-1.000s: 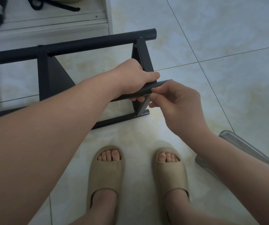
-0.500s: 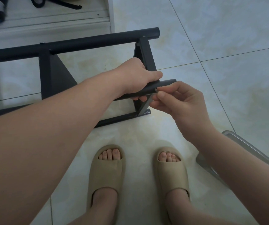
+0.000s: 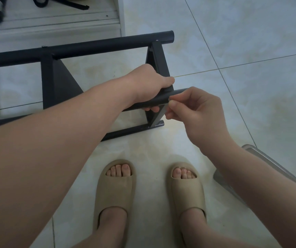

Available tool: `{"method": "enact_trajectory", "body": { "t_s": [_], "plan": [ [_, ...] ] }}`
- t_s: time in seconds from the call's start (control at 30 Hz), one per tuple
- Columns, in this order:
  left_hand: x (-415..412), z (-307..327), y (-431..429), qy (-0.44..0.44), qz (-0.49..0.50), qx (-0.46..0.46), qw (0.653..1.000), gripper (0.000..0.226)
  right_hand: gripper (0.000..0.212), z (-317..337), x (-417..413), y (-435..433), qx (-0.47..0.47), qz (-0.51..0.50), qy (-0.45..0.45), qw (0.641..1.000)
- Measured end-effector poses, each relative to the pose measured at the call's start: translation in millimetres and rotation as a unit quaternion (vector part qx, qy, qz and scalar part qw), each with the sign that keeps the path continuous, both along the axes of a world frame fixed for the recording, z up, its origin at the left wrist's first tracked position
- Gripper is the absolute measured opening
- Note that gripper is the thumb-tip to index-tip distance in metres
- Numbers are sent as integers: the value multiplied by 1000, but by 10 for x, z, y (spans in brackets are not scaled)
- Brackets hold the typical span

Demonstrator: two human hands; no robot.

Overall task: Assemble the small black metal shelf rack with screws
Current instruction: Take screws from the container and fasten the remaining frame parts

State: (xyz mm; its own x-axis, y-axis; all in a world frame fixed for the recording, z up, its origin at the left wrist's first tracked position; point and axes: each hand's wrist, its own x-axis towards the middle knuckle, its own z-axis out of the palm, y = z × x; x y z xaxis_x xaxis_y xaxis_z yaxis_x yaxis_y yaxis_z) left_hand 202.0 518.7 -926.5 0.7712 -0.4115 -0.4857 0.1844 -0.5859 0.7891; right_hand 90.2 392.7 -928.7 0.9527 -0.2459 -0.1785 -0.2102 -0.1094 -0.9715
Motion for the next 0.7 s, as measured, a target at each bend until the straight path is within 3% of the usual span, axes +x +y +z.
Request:
{"method": "enact_trajectory", "body": {
  "t_s": [0.33,0.57,0.7],
  "plan": [
    [12,1,-2,2,10,6,1000,39,21,64,77,-16,-71,6,26,997],
    [2,17,-6,-1,21,5,1000,37,23,79,43,61,-199,13,13,980],
    [0,19,18,0,28,-6,1000,34,20,69,44,63,-161,-2,28,987]
  ]
}}
